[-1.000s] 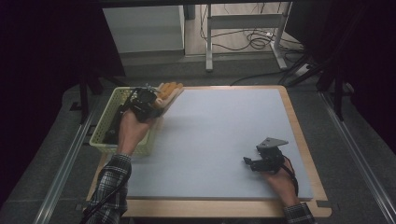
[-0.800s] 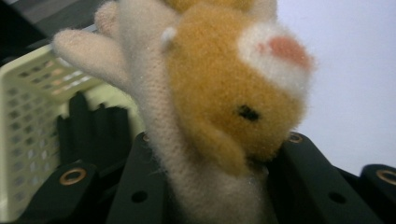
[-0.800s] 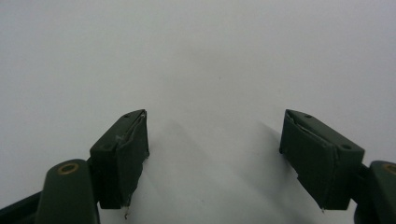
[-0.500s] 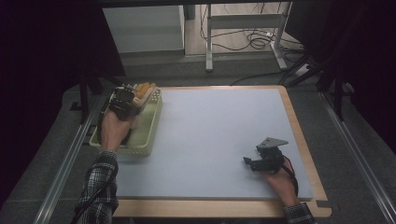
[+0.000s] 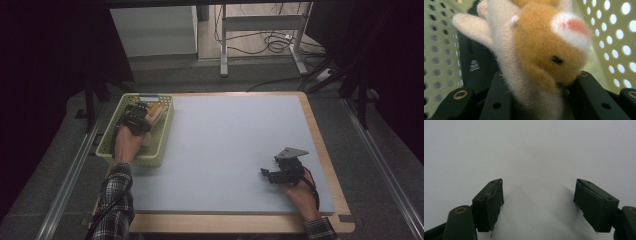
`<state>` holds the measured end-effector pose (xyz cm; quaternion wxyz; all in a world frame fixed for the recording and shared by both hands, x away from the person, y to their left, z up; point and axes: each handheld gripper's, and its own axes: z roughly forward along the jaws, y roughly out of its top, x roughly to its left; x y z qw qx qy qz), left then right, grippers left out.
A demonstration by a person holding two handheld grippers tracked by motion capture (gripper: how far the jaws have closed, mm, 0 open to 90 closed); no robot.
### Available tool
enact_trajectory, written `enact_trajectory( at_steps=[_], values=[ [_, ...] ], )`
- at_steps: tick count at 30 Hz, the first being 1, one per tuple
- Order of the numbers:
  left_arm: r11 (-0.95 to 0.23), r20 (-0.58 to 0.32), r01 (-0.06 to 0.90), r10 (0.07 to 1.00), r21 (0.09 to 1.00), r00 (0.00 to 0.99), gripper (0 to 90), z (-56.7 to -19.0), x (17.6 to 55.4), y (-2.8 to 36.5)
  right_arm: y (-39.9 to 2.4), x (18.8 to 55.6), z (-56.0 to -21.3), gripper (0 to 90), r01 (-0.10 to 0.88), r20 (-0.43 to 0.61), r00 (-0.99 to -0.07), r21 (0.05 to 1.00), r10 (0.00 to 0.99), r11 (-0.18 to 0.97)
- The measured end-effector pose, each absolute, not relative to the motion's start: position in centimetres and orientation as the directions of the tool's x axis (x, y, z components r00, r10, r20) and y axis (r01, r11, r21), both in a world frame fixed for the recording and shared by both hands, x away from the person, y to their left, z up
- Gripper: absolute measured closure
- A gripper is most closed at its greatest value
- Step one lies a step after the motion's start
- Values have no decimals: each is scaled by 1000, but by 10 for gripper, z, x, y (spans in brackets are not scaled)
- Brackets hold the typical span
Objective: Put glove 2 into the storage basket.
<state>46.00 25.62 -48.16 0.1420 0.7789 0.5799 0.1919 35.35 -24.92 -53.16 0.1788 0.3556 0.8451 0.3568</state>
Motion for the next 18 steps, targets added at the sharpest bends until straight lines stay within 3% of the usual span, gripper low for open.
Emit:
enact_trajectory(
  at_steps=[4, 8, 10, 15, 18],
  values=[
    [-317, 124, 848, 948, 425, 292, 650, -490, 468, 240, -249, 354, -532, 233, 474, -48, -683, 730, 729, 493],
    [-338, 121, 860, 941, 383, 316, 582, -499, 475, 233, -249, 353, -532, 233, 473, -49, -683, 730, 729, 493],
    [-334, 117, 861, 942, 383, 314, 464, -500, 476, 240, -249, 353, -532, 233, 473, -49, -683, 730, 729, 493],
    [-296, 10, 870, 948, 394, 318, 123, -493, 470, 257, -249, 354, -532, 233, 473, -48, -683, 730, 728, 492],
    [-299, -17, 849, 940, 435, 340, 76, -480, 463, 259, -249, 353, -532, 233, 473, -49, -683, 730, 729, 492]
  ],
)
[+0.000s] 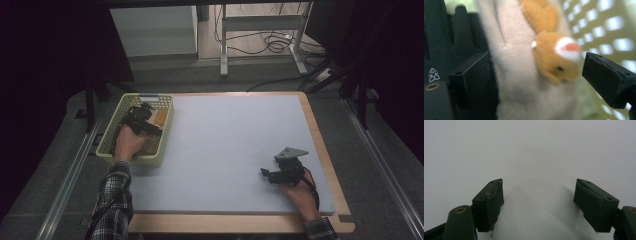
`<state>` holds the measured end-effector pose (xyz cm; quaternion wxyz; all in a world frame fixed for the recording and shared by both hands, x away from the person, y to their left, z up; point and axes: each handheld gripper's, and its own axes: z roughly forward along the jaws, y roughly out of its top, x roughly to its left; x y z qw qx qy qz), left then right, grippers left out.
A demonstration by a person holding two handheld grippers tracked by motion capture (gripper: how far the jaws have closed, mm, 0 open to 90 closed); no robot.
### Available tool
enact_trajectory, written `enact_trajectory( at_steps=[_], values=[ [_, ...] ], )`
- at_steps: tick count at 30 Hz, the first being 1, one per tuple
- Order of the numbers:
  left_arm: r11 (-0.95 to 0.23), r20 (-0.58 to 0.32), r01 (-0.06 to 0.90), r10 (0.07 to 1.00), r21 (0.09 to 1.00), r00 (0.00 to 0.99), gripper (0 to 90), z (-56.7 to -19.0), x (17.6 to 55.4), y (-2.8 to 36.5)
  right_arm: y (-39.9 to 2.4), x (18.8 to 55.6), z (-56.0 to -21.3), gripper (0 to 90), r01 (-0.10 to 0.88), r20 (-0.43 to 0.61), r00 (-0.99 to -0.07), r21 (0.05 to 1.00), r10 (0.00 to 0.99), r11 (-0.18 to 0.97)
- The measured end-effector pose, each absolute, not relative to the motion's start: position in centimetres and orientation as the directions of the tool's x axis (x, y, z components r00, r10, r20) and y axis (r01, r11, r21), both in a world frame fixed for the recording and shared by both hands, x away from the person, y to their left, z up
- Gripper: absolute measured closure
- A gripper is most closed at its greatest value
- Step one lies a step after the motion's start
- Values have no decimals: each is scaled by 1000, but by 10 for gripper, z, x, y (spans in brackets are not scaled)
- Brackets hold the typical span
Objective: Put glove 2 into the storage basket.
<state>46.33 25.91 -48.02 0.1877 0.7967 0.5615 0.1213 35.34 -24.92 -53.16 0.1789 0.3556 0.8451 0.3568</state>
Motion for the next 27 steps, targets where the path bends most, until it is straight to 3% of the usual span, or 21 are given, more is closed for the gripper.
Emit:
enact_trajectory(
  at_steps=[2, 5, 8, 11, 14, 23, 27],
  values=[
    [-304, 1, 831, 939, 465, 343, 77, -470, 459, 260, -249, 353, -532, 233, 473, -49, -683, 730, 729, 493],
    [-287, 43, 815, 951, 504, 308, 155, -457, 454, 267, -249, 353, -532, 233, 473, -49, -683, 730, 729, 492],
    [-258, 79, 812, 964, 523, 255, 375, -452, 451, 278, -249, 353, -532, 233, 473, -49, -683, 730, 729, 492],
    [-258, 116, 836, 966, 484, 231, 589, -460, 451, 287, -249, 353, -532, 233, 473, -49, -683, 730, 729, 493],
    [-249, 104, 857, 968, 451, 226, 736, -473, 454, 291, -249, 353, -532, 233, 473, -49, -683, 730, 729, 492],
    [-293, 46, 870, 953, 396, 300, 825, -499, 466, 265, -249, 353, -532, 232, 474, -48, -683, 731, 729, 492],
    [-298, 74, 872, 953, 389, 292, 821, -500, 468, 261, -249, 353, -532, 233, 473, -49, -683, 730, 729, 493]
  ],
)
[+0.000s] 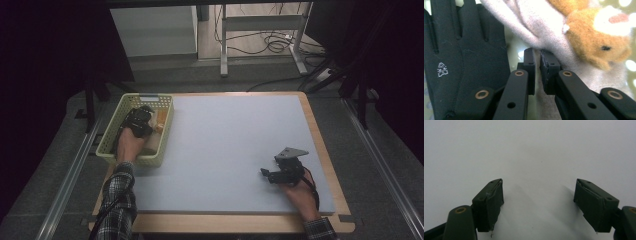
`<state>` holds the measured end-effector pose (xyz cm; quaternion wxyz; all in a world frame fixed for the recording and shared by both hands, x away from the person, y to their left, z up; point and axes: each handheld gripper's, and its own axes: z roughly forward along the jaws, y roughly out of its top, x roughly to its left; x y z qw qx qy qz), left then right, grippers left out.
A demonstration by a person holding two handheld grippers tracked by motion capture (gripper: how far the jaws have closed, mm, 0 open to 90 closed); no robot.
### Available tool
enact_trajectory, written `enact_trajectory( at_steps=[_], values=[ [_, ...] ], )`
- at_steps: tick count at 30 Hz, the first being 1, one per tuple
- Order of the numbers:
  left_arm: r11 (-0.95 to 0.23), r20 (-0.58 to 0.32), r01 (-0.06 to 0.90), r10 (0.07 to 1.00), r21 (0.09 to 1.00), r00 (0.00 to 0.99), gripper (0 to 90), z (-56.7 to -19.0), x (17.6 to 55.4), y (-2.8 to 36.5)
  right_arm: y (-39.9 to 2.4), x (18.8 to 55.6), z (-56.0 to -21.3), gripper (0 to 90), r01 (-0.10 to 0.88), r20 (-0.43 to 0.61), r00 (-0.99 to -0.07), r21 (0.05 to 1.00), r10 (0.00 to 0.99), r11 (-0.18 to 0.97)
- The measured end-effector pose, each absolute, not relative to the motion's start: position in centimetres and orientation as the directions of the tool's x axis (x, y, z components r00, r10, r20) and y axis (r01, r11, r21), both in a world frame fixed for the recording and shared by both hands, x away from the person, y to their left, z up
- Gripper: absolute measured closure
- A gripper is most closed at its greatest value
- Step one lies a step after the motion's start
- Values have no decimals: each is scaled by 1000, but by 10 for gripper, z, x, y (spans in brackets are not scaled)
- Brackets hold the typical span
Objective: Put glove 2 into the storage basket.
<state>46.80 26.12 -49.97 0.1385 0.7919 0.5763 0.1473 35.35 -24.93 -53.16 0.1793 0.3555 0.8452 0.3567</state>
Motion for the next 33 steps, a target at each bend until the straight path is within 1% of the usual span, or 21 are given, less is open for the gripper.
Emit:
enact_trajectory(
  at_steps=[4, 7, 11, 15, 18, 20, 22, 25, 28, 33],
  values=[
    [-267, 65, 872, 962, 411, 264, 728, -494, 465, 272, -249, 353, -532, 232, 473, -49, -683, 730, 729, 493],
    [-236, 47, 859, 969, 455, 241, 641, -486, 461, 279, -249, 353, -532, 232, 473, -50, -683, 730, 729, 493],
    [-217, 34, 840, 972, 497, 231, 508, -479, 455, 286, -249, 353, -532, 233, 473, -49, -683, 730, 729, 492],
    [-197, 5, 826, 973, 528, 229, 410, -473, 451, 291, -249, 353, -532, 233, 473, -49, -683, 731, 729, 492],
    [-182, -6, 818, 975, 545, 221, 362, -470, 447, 293, -249, 353, -532, 233, 473, -49, -682, 731, 729, 492],
    [-172, -31, 806, 973, 567, 229, 328, -467, 444, 294, -249, 353, -532, 233, 473, -50, -682, 731, 729, 492],
    [-160, -61, 799, 969, 580, 238, 281, -466, 441, 295, -249, 353, -532, 233, 473, -50, -682, 731, 729, 493],
    [-156, -72, 787, 967, 596, 246, 192, -463, 438, 296, -249, 353, -532, 233, 473, -51, -682, 731, 729, 493],
    [-156, -80, 776, 963, 611, 257, 129, -461, 433, 297, -249, 353, -532, 233, 473, -51, -683, 729, 729, 495],
    [-165, -110, 753, 947, 637, 301, 85, -456, 424, 296, -249, 353, -532, 233, 473, -52, -683, 729, 729, 495]
  ],
)
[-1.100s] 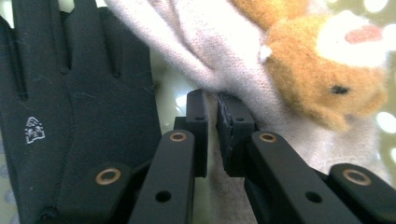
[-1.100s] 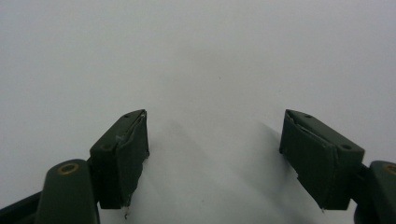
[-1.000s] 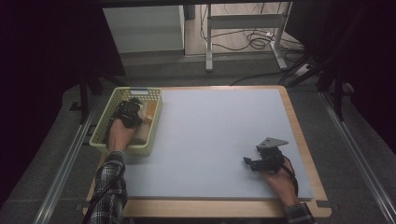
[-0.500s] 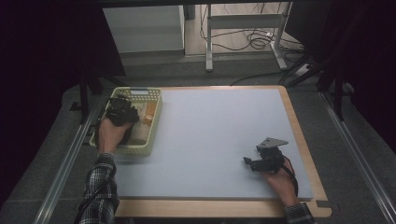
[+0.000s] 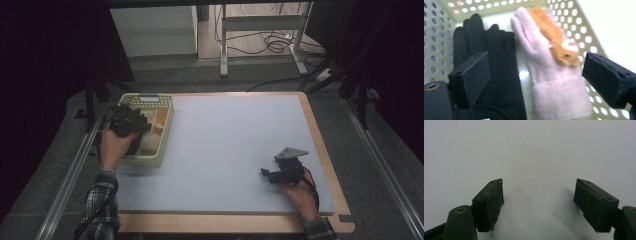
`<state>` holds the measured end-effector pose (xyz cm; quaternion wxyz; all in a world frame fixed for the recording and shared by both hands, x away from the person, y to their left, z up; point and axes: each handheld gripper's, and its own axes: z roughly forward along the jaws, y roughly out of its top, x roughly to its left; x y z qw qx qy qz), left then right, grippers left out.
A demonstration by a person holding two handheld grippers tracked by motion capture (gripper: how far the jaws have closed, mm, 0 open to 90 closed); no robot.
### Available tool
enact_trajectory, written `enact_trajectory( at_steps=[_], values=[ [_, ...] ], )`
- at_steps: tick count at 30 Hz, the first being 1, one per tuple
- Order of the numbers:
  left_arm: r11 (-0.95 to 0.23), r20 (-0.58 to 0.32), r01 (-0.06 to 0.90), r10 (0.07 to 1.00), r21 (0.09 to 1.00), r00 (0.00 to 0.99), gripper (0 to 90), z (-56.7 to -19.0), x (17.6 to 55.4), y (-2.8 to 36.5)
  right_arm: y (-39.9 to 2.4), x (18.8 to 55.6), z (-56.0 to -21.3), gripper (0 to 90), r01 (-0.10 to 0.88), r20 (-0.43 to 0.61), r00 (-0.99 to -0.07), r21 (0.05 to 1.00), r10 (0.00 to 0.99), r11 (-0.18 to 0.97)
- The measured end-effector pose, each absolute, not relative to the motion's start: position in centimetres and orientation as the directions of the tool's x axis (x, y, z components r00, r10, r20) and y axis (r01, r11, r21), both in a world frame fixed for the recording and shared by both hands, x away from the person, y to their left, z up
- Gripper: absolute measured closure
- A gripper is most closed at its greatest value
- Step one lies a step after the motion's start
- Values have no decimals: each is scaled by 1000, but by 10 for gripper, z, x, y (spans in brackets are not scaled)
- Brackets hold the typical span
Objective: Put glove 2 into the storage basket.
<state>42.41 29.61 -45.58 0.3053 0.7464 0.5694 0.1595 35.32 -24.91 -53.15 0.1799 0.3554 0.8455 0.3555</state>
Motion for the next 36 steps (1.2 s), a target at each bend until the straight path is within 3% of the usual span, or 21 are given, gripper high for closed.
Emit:
enact_trajectory(
  at_steps=[17, 36],
  values=[
    [-271, -84, 659, 887, 702, 454, 31, -440, 387, 269, -249, 353, -531, 232, 473, -53, -682, 728, 729, 496],
    [-408, -23, 492, 752, 769, 659, 24, -447, 336, 196, -249, 353, -531, 231, 475, -52, -681, 728, 731, 495]
  ],
)
